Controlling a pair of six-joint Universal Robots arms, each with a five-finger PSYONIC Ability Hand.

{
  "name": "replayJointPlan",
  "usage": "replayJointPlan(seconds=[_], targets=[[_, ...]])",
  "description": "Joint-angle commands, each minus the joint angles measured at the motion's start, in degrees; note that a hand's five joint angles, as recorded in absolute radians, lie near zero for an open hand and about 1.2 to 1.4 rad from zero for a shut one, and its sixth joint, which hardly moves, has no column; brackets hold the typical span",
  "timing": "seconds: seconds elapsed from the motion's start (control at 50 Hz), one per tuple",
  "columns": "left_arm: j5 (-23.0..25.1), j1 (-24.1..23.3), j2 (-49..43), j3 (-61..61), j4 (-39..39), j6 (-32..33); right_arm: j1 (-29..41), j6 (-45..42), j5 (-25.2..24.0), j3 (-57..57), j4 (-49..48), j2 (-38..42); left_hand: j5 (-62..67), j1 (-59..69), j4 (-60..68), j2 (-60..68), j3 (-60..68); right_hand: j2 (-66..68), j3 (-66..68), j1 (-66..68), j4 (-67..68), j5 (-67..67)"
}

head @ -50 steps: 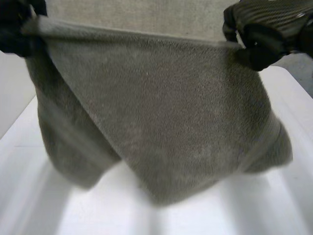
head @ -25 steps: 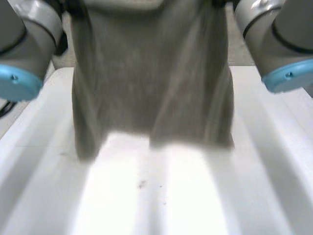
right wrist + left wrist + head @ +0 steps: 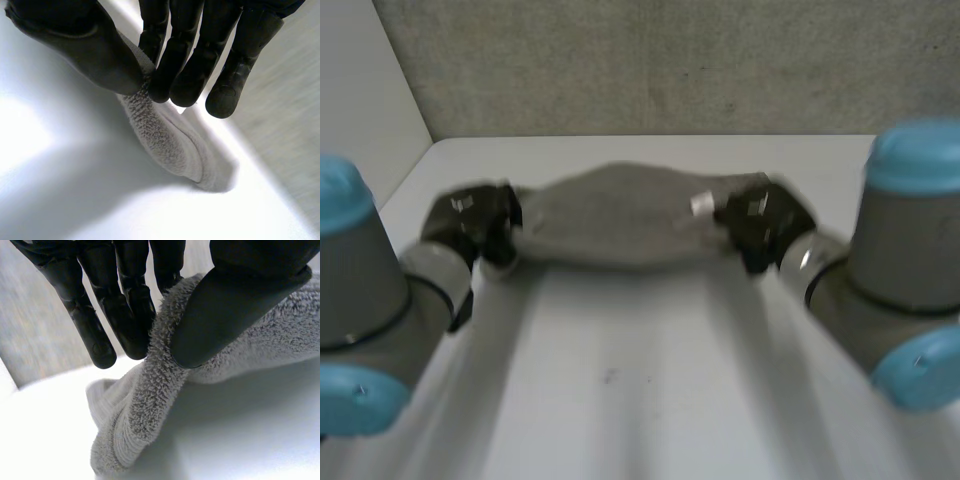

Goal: Fold the towel.

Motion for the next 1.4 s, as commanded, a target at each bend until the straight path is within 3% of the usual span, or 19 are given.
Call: replayJointPlan(seconds=[0.02,0.1,0.12,0.14,0.16,0.18,0.28,0.4,0.46,0.5,0.6,0.66,0.94,1.14,1.4], targets=[[0.1,-0.1,-3.9,-9.2,6.9,6.7,1.0,0.1,0.0,8.1,-1.7,7.1,11.1,11.5,10.1,10.2,10.3,3.3,4.1,3.6,2.9,1.8],[0.2,0.0,-3.9,-10.9,7.1,9.1,1.3,0.2,-0.2,9.7,-2.4,7.0,11.1,11.5,10.1,10.2,10.3,3.3,4.1,3.6,2.9,1.8],[0.2,0.0,-3.9,-10.9,7.1,9.1,1.4,0.8,-0.2,9.8,-2.6,5.8,11.1,11.5,10.1,10.2,10.3,-11.4,-10.7,-11.1,-11.8,-13.0],[0.2,0.2,-3.6,-11.1,7.1,9.2,1.4,0.8,-0.2,9.8,-2.6,5.8,11.1,11.5,10.1,10.2,10.3,-11.6,-10.8,-11.3,-12.0,-13.1],[0.2,0.3,-3.4,-11.3,7.1,9.2,1.3,1.0,-0.2,10.0,-3.1,3.9,11.1,11.5,10.1,10.2,10.3,-35.1,-34.3,-34.8,-35.5,-36.6],[0.2,0.3,-3.4,-11.3,7.1,9.2,1.1,1.3,-0.1,10.2,-4.3,1.8,11.1,11.5,10.1,10.2,10.3,-47.3,-46.5,-47.0,-47.7,-48.8],[0.2,0.4,-2.0,-11.4,7.1,9.2,0.4,2.6,-0.2,11.7,-9.6,-3.0,11.1,11.5,10.1,10.2,10.3,-54.3,-53.5,-54.0,-54.7,-55.8],[0.2,0.5,-1.5,-12.9,7.1,9.2,0.4,2.2,-2.0,12.2,-13.3,-5.3,11.1,11.5,10.1,10.2,10.3,-54.1,-53.4,-53.8,-54.5,-55.7],[0.2,0.3,-1.4,-13.4,7.1,9.2,0.4,0.3,-6.5,11.1,-12.7,-5.7,11.1,11.5,10.1,10.2,10.3,-54.1,-53.4,-53.8,-54.5,-55.7],[0.2,0.3,-1.4,-13.6,7.1,9.2,-0.1,-3.9,-13.0,8.5,-11.2,-4.6,11.1,11.5,10.1,10.2,10.3,-52.8,-52.0,-52.5,-53.2,-54.4],[0.2,0.3,-1.0,-14.2,7.2,9.3,-2.2,-12.0,-20.1,2.9,-6.3,0.8,11.1,11.5,10.1,10.2,10.3,-50.8,-50.0,-50.5,-51.2,-52.3],[0.2,0.3,-0.9,-14.3,7.2,9.3,-2.5,-15.9,-21.9,-2.6,-2.2,5.1,11.1,11.5,10.1,10.2,10.3,-49.8,-49.0,-49.5,-50.2,-51.3],[0.2,0.8,-0.9,-14.5,7.5,9.3,-2.7,-24.2,-23.1,-18.7,2.1,23.2,11.1,11.5,10.1,10.2,10.3,-51.3,-50.5,-51.0,-51.7,-52.8],[0.2,0.9,-0.9,-14.5,7.5,9.3,-2.7,-26.6,-23.8,-23.2,2.6,28.8,11.1,11.5,10.1,10.2,10.3,-52.0,-51.2,-51.6,-52.3,-53.5],[0.2,0.9,-0.9,-14.5,7.5,9.3,-2.7,-27.3,-23.8,-24.8,3.3,30.1,11.1,11.5,10.1,10.2,10.3,-46.8,-46.0,-46.4,-47.1,-48.3]])
